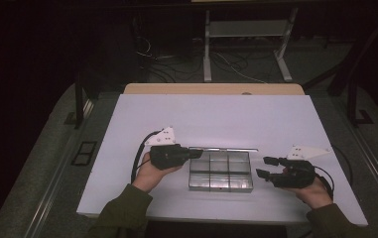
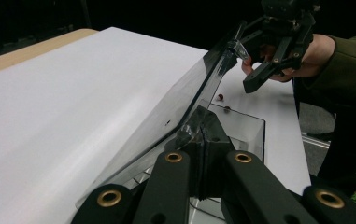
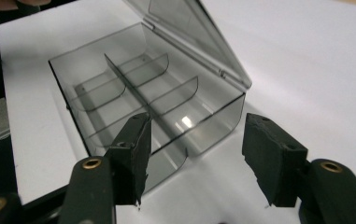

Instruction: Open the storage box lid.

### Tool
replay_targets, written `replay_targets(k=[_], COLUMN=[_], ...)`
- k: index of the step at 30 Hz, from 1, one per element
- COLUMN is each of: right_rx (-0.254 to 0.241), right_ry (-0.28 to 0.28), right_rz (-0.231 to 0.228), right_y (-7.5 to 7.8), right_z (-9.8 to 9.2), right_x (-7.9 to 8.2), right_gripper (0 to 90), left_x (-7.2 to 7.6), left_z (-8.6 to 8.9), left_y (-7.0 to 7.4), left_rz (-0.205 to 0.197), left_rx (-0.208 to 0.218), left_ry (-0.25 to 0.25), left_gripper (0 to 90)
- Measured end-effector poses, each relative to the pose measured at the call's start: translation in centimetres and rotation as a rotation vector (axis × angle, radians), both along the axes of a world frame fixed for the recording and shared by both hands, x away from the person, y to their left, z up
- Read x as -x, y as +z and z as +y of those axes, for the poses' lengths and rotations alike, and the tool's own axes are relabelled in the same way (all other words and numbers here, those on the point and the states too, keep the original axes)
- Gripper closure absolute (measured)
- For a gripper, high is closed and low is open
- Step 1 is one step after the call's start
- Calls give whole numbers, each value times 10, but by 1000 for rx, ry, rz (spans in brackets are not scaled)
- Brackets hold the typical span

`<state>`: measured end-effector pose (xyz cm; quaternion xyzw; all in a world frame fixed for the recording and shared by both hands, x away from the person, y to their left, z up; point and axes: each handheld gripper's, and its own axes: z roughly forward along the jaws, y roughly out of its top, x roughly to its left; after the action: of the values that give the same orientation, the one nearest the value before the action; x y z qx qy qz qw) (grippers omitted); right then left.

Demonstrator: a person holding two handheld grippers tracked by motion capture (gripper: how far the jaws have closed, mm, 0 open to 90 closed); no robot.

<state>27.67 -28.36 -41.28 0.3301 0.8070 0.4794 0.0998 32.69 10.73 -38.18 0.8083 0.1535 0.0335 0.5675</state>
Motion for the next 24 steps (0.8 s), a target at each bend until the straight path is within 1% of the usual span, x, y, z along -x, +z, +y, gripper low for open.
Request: replay_targets(k=[3, 9, 11, 16, 24], right_rx=[-9, -22, -35, -46, -49], right_ry=[12, 35, 42, 79, 122], right_rz=[-8, -34, -37, -57, -82], right_y=[6, 23, 28, 38, 50], right_z=[-1, 3, 6, 17, 29], right_x=[-5, -17, -21, -30, -41], right_gripper=[415, 390, 384, 384, 420], left_x=[-2, -5, -5, -7, -10], left_z=[0, 0, 0, 0, 0], left_y=[2, 3, 4, 6, 6], left_rz=[-4, -11, -9, -12, -14], left_rx=[0, 5, 7, 12, 12], left_ry=[0, 3, 6, 8, 9], left_gripper=[887, 887, 887, 887, 887])
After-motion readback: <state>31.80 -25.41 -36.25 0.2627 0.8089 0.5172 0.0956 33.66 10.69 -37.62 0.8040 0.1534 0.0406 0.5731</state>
